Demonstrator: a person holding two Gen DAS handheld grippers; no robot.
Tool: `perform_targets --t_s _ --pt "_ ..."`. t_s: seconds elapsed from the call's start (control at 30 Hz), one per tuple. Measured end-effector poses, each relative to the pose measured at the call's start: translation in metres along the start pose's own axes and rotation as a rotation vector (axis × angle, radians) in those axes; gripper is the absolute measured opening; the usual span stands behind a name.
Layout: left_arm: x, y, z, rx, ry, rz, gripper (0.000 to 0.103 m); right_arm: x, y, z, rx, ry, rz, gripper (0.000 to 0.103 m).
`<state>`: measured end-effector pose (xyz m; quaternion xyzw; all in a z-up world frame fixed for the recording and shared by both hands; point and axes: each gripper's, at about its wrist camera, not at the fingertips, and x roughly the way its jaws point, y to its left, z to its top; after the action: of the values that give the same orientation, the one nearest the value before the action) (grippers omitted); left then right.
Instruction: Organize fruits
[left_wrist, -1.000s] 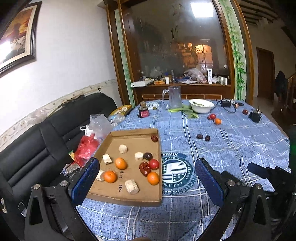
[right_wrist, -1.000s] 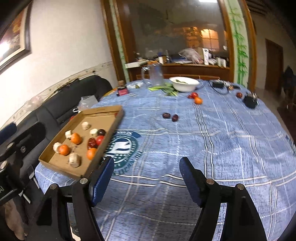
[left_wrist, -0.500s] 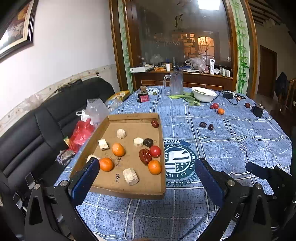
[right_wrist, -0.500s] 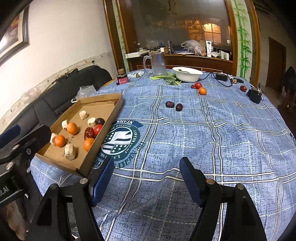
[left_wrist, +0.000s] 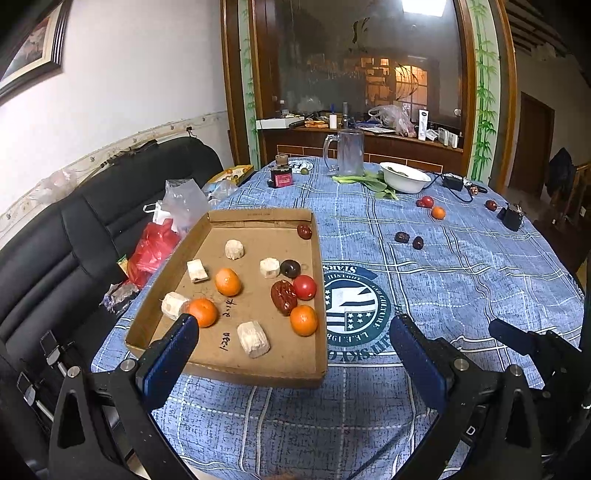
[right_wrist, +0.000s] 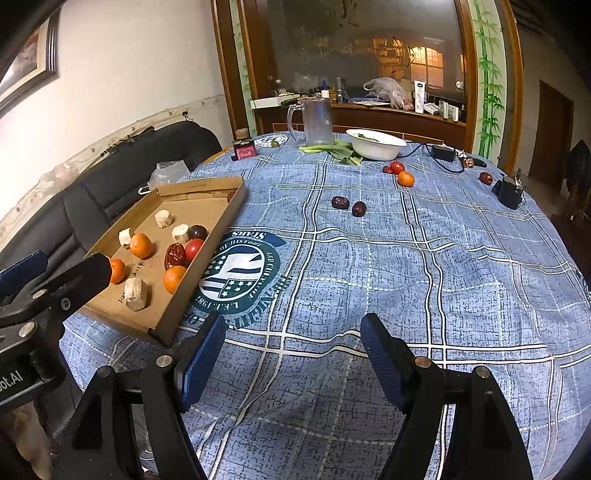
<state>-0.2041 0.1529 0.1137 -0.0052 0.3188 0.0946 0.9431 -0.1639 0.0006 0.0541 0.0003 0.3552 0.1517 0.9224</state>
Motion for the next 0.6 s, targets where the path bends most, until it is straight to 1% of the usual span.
perform_targets --t_s 0.47,0.6 --pt "0.0064 0.0029 -0.0021 -0.012 0.026 -0.013 0.103 0.0039 0.0009 -0.0021 0.0 0.017 -0.006 0.08" --pt "0.0088 0.0028 -0.004 -0.015 0.037 -0.016 0.103 0.0077 0.0033 0.0003 0.001 0.034 -0.038 0.08"
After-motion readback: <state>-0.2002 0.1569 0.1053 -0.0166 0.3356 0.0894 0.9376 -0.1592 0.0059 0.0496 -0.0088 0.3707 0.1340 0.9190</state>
